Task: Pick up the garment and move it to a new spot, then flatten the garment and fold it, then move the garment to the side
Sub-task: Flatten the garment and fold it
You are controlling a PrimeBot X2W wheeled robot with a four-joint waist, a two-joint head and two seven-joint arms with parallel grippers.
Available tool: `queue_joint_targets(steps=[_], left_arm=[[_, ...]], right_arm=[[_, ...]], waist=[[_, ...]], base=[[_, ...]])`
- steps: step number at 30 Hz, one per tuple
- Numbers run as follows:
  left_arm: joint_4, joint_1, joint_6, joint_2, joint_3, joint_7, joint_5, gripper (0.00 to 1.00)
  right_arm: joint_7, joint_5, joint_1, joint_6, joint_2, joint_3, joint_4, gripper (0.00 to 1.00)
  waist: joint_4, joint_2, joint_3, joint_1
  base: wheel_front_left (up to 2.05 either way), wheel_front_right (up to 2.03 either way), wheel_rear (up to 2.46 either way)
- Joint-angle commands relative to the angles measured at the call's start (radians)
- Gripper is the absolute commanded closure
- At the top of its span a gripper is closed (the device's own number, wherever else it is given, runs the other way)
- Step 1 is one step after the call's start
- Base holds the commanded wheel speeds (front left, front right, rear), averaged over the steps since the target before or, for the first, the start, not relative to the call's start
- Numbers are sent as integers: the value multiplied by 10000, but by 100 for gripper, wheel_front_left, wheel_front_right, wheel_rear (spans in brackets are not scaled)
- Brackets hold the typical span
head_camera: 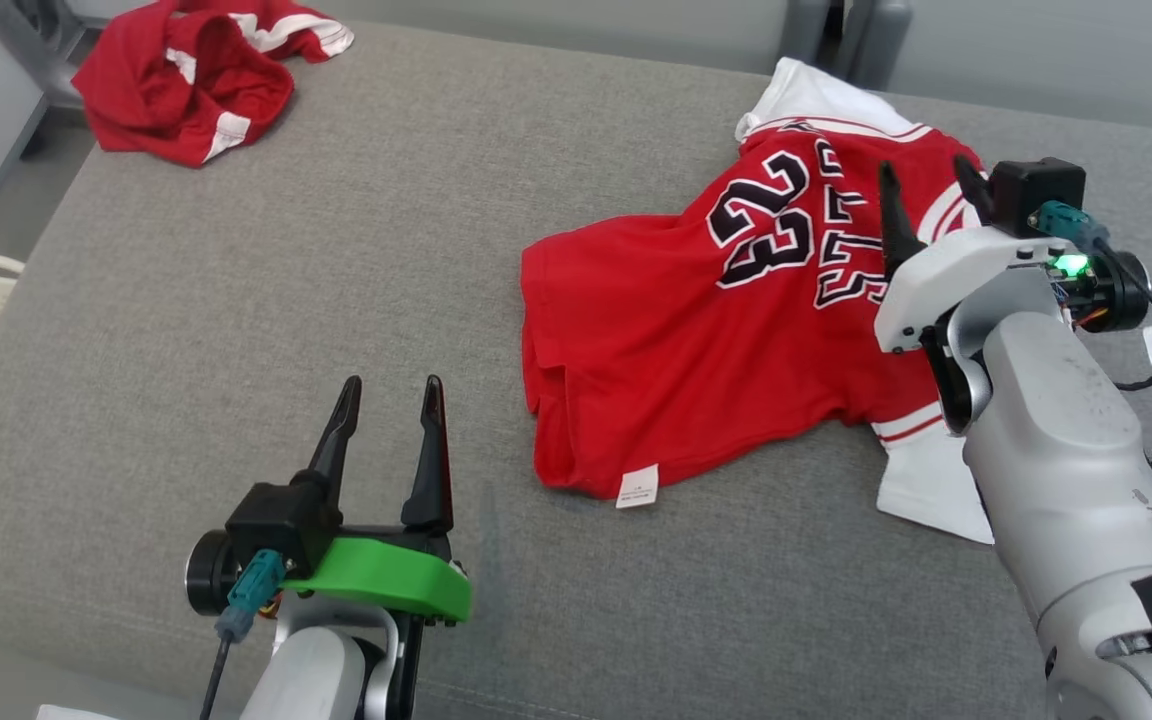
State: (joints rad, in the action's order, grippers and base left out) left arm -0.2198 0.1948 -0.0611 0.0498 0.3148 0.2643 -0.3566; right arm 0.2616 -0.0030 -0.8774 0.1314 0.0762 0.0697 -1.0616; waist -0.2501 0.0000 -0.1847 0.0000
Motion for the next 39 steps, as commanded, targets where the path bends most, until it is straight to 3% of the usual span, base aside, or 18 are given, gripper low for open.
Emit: queue_joint_targets(steps=[1, 8, 19, 28, 39], left_arm=[[-31, -42, 37, 13, -65, 0, 50, 0], [-205, -290, 92, 16, -293, 2, -183, 0], [-550, -1039, 275, 16, -801, 0, -106, 0], [-634, -1392, 402, 16, -1050, 0, -75, 0], [-679, -1424, 401, 16, -1153, 1, 19, 0]], right_arm=[[35, 193, 457, -14, 15, -50, 497, 0], [39, 929, 2714, -14, 12, -99, 3063, 0], [40, 522, 6187, -15, -210, 840, 6242, 0], [-56, 1624, 7806, -13, -247, 465, 7522, 0], [-90, 1927, 8206, -15, -243, 64, 7798, 0]], waist=[[545, 0, 398, 0], [1130, 0, 861, 0], [1475, 0, 1632, 0], [1478, 0, 1992, 0], [1576, 0, 2038, 0]], base=[[0, 0, 0], [0, 0, 0], [0, 0, 0], [0, 0, 0], [0, 0, 0]])
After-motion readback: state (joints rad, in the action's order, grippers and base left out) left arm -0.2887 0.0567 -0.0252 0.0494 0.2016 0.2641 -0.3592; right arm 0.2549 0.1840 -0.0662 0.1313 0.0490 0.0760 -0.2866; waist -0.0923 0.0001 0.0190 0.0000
